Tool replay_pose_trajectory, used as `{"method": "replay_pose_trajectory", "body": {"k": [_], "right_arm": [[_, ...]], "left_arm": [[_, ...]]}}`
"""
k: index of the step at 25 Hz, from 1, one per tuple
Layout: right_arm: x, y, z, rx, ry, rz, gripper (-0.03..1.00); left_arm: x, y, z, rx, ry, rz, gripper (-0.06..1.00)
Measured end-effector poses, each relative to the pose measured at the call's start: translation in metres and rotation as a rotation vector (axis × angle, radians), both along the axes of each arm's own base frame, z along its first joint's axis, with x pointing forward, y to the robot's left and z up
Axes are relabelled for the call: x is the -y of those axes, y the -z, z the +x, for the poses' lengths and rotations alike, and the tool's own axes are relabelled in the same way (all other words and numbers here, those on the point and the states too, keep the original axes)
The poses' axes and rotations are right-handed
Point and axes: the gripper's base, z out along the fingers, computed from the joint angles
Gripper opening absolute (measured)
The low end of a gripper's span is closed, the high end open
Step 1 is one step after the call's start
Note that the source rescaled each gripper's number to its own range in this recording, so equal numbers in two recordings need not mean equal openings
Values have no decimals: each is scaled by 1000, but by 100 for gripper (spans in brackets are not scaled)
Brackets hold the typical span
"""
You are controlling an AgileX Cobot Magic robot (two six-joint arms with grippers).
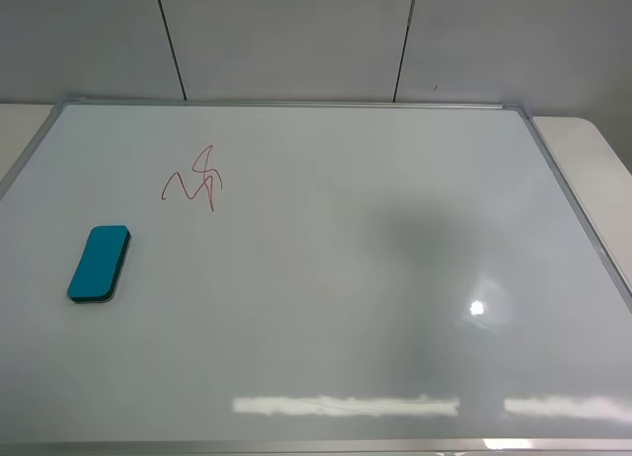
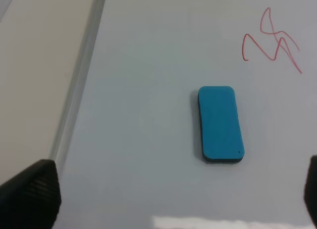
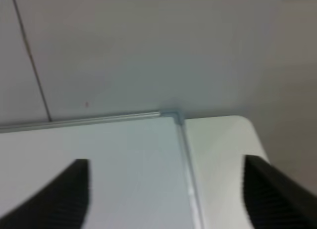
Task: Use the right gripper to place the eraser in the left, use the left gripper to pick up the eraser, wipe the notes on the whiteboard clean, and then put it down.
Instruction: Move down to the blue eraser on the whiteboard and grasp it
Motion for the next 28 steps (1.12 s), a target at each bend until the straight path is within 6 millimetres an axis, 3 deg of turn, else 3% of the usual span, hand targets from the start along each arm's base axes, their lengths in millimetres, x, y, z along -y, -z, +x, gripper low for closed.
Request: {"method": "replay_pose_trajectory", "body": {"k": [1, 2, 5, 10, 20, 28], "right_arm": [[1, -5, -11, 22, 12, -31, 79], [2, -9, -22, 48, 20, -50, 86], [0, -19, -53, 132, 35, -64, 97], [-1, -21, -96, 196, 59, -52, 100], [-10, 1, -126, 53, 11, 114, 100], [-16, 20, -152, -71, -56, -7, 100]], "left_arm": [[0, 0, 0, 0, 0, 0, 100], [0, 0, 0, 0, 0, 0, 100], [0, 0, 0, 0, 0, 0, 100], [0, 0, 0, 0, 0, 0, 100], [0, 0, 0, 0, 0, 0, 100], [0, 0, 0, 0, 0, 0, 100]]}}
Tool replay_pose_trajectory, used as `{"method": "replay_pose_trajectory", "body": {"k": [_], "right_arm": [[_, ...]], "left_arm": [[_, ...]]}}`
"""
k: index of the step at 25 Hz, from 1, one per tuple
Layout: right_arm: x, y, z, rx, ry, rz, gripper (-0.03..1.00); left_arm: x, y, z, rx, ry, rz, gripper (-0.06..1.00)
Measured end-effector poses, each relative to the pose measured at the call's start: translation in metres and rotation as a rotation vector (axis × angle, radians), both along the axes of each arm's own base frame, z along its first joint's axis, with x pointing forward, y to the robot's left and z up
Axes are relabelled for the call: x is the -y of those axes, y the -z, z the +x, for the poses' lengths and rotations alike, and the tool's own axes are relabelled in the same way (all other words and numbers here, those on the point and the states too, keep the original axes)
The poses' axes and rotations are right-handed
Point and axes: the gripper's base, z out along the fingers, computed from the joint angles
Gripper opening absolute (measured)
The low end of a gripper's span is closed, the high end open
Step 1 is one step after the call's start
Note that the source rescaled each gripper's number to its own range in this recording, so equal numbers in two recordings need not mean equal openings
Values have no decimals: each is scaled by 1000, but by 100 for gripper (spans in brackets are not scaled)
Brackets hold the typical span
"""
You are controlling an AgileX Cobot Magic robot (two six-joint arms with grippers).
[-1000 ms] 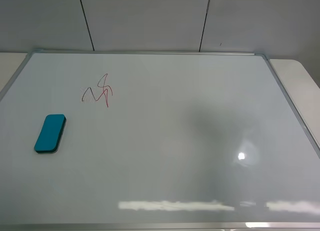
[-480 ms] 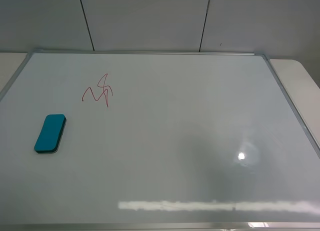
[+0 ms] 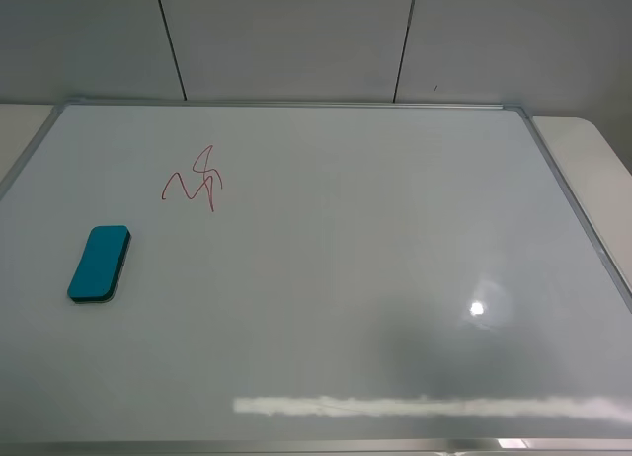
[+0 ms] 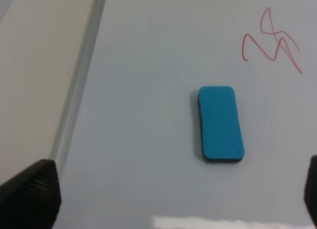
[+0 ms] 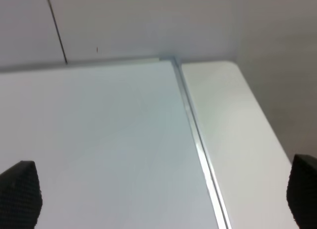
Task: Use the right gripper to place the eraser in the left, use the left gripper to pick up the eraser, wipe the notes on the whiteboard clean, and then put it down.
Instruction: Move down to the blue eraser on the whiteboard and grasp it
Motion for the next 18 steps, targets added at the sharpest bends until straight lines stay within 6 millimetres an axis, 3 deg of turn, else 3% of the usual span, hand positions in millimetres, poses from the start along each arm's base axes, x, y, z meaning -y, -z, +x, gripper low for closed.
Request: {"method": "replay_pose_trajectory", "body": {"k": [7, 18], "right_arm": [[-5, 20, -3, -190, -60, -7, 100], [-2, 25, 1, -189, -20, 26, 100]], "left_arm": [[0, 0, 0, 0, 0, 0, 100], [0, 0, 0, 0, 0, 0, 100]]}}
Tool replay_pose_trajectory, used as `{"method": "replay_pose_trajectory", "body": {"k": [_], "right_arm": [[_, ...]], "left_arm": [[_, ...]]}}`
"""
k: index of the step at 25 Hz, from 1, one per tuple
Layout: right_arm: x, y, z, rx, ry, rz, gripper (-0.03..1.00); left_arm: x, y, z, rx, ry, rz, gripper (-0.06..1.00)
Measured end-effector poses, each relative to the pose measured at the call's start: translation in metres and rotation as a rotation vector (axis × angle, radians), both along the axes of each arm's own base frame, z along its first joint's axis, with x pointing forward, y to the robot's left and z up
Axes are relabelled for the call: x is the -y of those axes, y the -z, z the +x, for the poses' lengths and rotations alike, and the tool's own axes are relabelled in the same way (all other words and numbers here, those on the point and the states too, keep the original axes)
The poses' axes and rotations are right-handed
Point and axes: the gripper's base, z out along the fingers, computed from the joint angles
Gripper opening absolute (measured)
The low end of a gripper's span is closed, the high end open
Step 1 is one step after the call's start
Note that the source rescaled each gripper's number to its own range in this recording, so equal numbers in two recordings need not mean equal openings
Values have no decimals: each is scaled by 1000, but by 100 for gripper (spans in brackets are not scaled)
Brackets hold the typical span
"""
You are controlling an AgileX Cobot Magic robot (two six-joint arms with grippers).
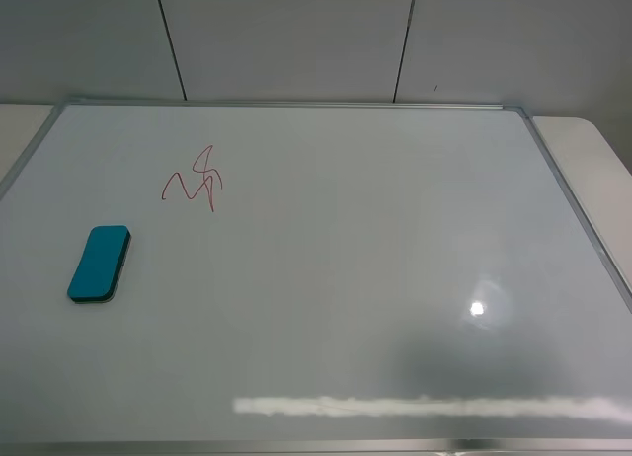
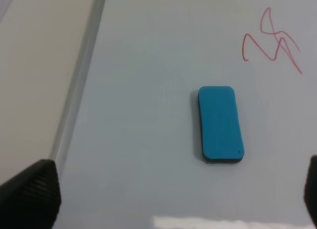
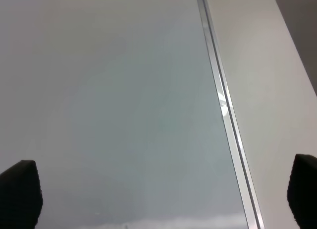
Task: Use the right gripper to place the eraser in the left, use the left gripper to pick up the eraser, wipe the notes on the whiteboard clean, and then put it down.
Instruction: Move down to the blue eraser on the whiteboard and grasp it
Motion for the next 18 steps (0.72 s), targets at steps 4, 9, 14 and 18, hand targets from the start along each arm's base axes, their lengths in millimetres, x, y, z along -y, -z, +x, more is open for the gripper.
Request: {"method": "replay_pose_trajectory", "body": {"k": [4, 9, 14, 18], "right_arm": [[0, 0, 0, 2, 10, 8, 100], [0, 0, 0, 2, 10, 8, 100], [1, 0, 0, 2, 10, 8, 100], [1, 0, 0, 2, 10, 8, 100]], "left_arm": [[0, 0, 0, 0, 0, 0, 100], [0, 0, 0, 0, 0, 0, 100], [0, 0, 0, 0, 0, 0, 100], [0, 0, 0, 0, 0, 0, 100]]}}
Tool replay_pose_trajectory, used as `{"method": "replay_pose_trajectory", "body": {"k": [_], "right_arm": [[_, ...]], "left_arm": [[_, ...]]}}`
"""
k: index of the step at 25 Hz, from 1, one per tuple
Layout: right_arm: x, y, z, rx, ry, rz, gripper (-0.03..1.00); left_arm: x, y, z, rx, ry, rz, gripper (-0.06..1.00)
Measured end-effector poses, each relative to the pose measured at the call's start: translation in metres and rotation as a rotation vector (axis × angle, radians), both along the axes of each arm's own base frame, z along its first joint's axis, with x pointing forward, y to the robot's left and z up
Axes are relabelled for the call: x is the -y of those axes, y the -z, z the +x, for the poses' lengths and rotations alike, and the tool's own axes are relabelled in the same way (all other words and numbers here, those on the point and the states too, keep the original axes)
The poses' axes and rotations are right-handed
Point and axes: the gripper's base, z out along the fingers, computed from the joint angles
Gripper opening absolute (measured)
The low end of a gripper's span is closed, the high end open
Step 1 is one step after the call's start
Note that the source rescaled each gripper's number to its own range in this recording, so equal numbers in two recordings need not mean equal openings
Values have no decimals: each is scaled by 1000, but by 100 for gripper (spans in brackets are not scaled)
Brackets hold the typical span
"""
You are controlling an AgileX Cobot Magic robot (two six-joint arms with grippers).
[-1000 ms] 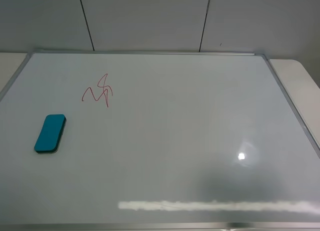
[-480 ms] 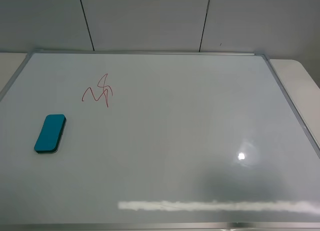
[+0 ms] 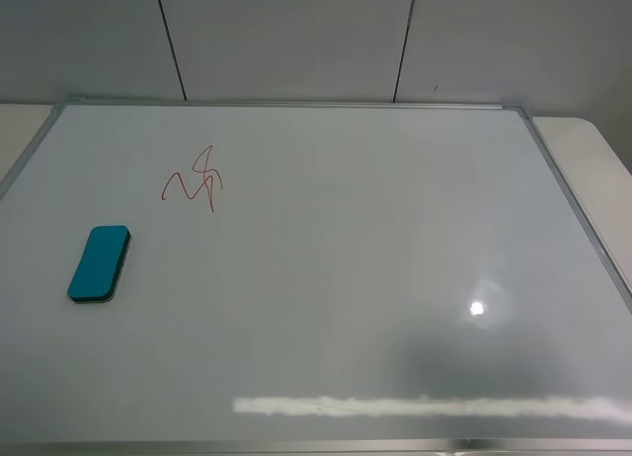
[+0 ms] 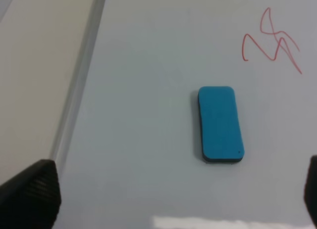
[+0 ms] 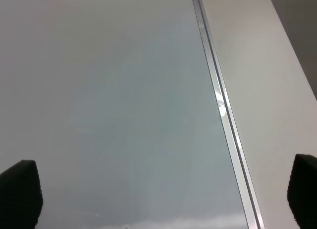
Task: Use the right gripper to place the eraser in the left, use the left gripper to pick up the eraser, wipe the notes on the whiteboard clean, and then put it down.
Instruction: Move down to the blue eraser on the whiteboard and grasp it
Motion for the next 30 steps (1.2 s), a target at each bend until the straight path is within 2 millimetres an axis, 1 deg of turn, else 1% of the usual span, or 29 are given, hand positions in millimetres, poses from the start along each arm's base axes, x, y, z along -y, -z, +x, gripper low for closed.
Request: {"method": "replay_pose_trajectory", "body": {"k": [30], "right_arm": [[0, 0, 0, 1, 2, 4, 100]], "left_arm": [[0, 0, 0, 0, 0, 0, 100]]}}
